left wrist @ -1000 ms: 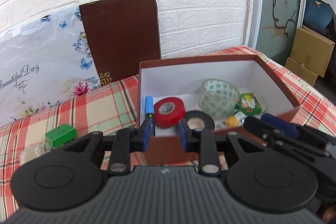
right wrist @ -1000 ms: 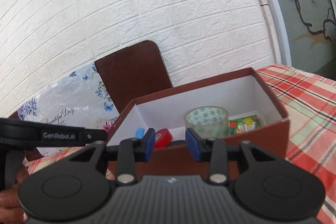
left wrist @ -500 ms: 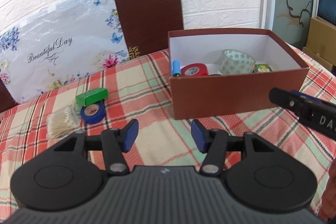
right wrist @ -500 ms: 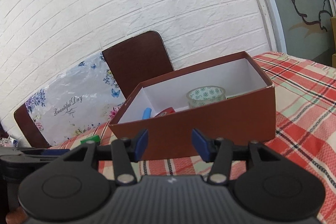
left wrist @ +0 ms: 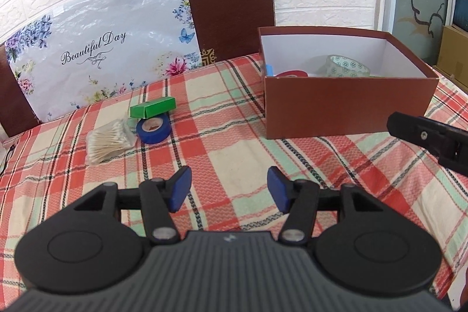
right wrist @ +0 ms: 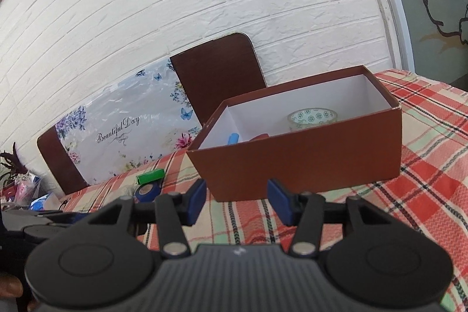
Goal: Organize objects
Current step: 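Move the right gripper back over the table to the cotton swab bag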
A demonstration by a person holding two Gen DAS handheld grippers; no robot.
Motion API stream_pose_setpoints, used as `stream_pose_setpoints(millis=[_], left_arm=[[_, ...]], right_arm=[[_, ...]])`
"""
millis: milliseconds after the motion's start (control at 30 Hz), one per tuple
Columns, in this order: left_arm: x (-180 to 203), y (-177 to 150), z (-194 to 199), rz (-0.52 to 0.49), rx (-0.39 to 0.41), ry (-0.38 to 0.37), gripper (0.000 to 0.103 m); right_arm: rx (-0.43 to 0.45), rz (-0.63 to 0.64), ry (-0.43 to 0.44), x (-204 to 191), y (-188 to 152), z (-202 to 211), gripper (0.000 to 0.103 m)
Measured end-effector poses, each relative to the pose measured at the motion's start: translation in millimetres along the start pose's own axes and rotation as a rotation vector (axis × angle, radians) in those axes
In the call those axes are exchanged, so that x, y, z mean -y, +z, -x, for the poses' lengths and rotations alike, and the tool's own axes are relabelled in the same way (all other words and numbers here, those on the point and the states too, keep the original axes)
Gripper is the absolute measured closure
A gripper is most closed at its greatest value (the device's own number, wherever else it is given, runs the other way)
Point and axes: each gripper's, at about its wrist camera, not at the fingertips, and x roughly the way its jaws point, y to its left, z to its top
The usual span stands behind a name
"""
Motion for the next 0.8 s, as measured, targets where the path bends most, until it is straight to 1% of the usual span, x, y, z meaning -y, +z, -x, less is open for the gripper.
stream_pose_setpoints(millis=[167,333,433,500,533,600,667,700,733,800], left_arm=[[-19,-5,-10,0.022,-0.009,0.016,0.042],[-47,-14,-27,0.097,-0.035,0.019,0.042],[-74,-22,-36,0.135,-0.044,0.036,0.042],[-101,-30,-38,0.172,-0.032,0.076,0.042],[-118,-36,-39,0.199,-0.022,0.110,0.042],[-148,-48,-40,0.238,0.001,0.201,0.042],[-176,-64,-42,0.251,0.025,0.300,0.042],[-186,-71,-43,0.255,0.032,0.335,0.042],[-196,-79,-44,0.268,0.036,0.362,0.042],[-217,-97,-44,0.320,0.044,0.389,0.041]], right_arm=[[-0.043,0.024,0.001,-12,-9,-13,0.055],[-0.119,0.077,0.010,-27,-18,-39,0.055],[-0.161,0.107,0.045,-42,-25,-56,0.055],[-0.200,0.143,0.083,-56,-31,-69,0.055],[-0.213,0.168,0.104,-65,-33,-76,0.055],[-0.237,0.229,0.142,-86,-40,-89,0.055],[-0.267,0.271,0.185,-106,-44,-105,0.055],[-0.279,0.287,0.204,-118,-46,-115,0.055],[-0.283,0.306,0.219,-129,-46,-124,0.055],[-0.275,0.357,0.256,-154,-47,-145,0.055]])
